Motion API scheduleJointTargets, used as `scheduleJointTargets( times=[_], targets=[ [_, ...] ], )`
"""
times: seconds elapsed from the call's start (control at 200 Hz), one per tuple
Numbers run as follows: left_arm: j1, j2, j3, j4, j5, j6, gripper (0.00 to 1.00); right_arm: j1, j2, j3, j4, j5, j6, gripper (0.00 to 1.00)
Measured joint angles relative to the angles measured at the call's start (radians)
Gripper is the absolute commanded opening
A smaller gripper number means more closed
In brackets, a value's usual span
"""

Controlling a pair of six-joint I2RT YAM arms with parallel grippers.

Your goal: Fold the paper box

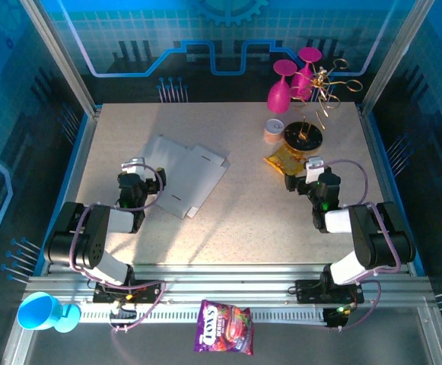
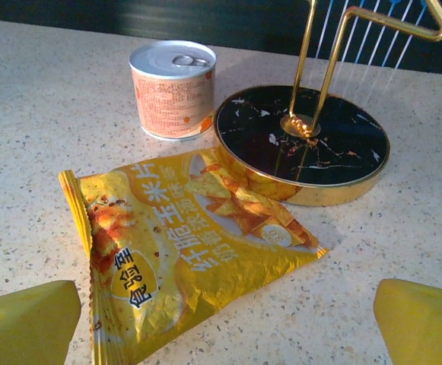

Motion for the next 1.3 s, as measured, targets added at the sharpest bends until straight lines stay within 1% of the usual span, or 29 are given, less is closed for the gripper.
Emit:
scheduleJointTargets(
  times=[0.18,0.25,0.345,0.415,0.465,0.535,0.585,0.625,0.64,0.66,0.69,0.72,0.765,0.806,0.861,0.886,0.931,0.971,1.021,1.076,1.121,1.196,1.296],
  targets=[
    [0.0,0.0,0.0,0.004,0.0,0.0,0.99,0.0,0.0,-0.011,0.029,0.0,-0.002,1.0],
    [0.0,0.0,-0.01,0.036,-0.004,0.002,0.99,0.004,0.0,-0.042,0.092,0.01,-0.002,1.0],
    [-0.028,-0.037,-0.048,0.06,-0.063,0.024,0.99,0.042,-0.001,-0.133,0.209,0.098,-0.003,1.0],
    [-0.089,-0.126,-0.068,0.021,-0.122,0.056,0.99,0.109,-0.026,-0.197,0.259,0.206,-0.022,1.0],
    [-0.135,-0.216,-0.063,-0.024,-0.168,0.066,0.99,0.167,-0.09,-0.223,0.257,0.282,-0.047,1.0],
    [-0.172,-0.348,-0.005,-0.163,-0.231,0.036,0.99,0.243,-0.249,-0.21,0.187,0.397,-0.079,1.0],
    [-0.177,-0.416,0.1,-0.333,-0.283,-0.031,0.99,0.285,-0.399,-0.146,0.045,0.463,-0.077,1.0],
    [-0.171,-0.437,0.224,-0.512,-0.303,-0.122,0.99,0.3,-0.513,-0.048,-0.121,0.504,-0.018,1.0],
    [-0.161,-0.438,0.29,-0.597,-0.303,-0.179,0.99,0.298,-0.547,-0.003,-0.198,0.512,0.029,1.0],
    [-0.15,-0.435,0.366,-0.685,-0.291,-0.224,0.99,0.294,-0.587,0.073,-0.31,0.519,0.085,1.0],
    [-0.127,-0.427,0.455,-0.77,-0.258,-0.285,0.99,0.273,-0.625,0.176,-0.448,0.509,0.175,1.0],
    [-0.085,-0.415,0.536,-0.834,-0.19,-0.344,0.99,0.244,-0.653,0.272,-0.57,0.481,0.274,1.0],
    [-0.006,-0.369,0.648,-0.931,-0.069,-0.441,0.87,0.191,-0.689,0.374,-0.704,0.419,0.422,1.0],
    [0.05,-0.309,0.736,-1.014,0.013,-0.5,0.78,0.144,-0.718,0.407,-0.772,0.343,0.508,1.0],
    [0.101,-0.186,0.867,-1.136,0.117,-0.55,0.58,0.102,-0.735,0.428,-0.885,0.237,0.604,1.0],
    [0.108,-0.123,0.918,-1.185,0.161,-0.56,0.51,0.103,-0.72,0.445,-0.956,0.208,0.637,0.95],
    [0.108,-0.009,0.99,-1.257,0.237,-0.582,0.45,0.132,-0.668,0.476,-1.071,0.174,0.678,0.8],
    [0.1,0.088,1.029,-1.315,0.294,-0.594,0.44,0.179,-0.609,0.501,-1.157,0.154,0.699,0.74],
    [0.082,0.199,1.058,-1.39,0.348,-0.593,0.44,0.244,-0.533,0.518,-1.235,0.13,0.736,0.71],
    [0.051,0.3,1.068,-1.464,0.373,-0.586,0.43,0.313,-0.475,0.517,-1.303,0.097,0.755,0.67],
    [0.023,0.364,1.069,-1.516,0.388,-0.581,0.43,0.351,-0.453,0.51,-1.334,0.068,0.776,0.65],
    [-0.043,0.449,1.07,-1.582,0.404,-0.573,0.42,0.375,-0.447,0.487,-1.338,0.019,0.805,0.65],
    [-0.133,0.504,1.074,-1.621,0.407,-0.546,0.4,0.378,-0.426,0.482,-1.33,-0.031,0.831,0.64]
  ],
)
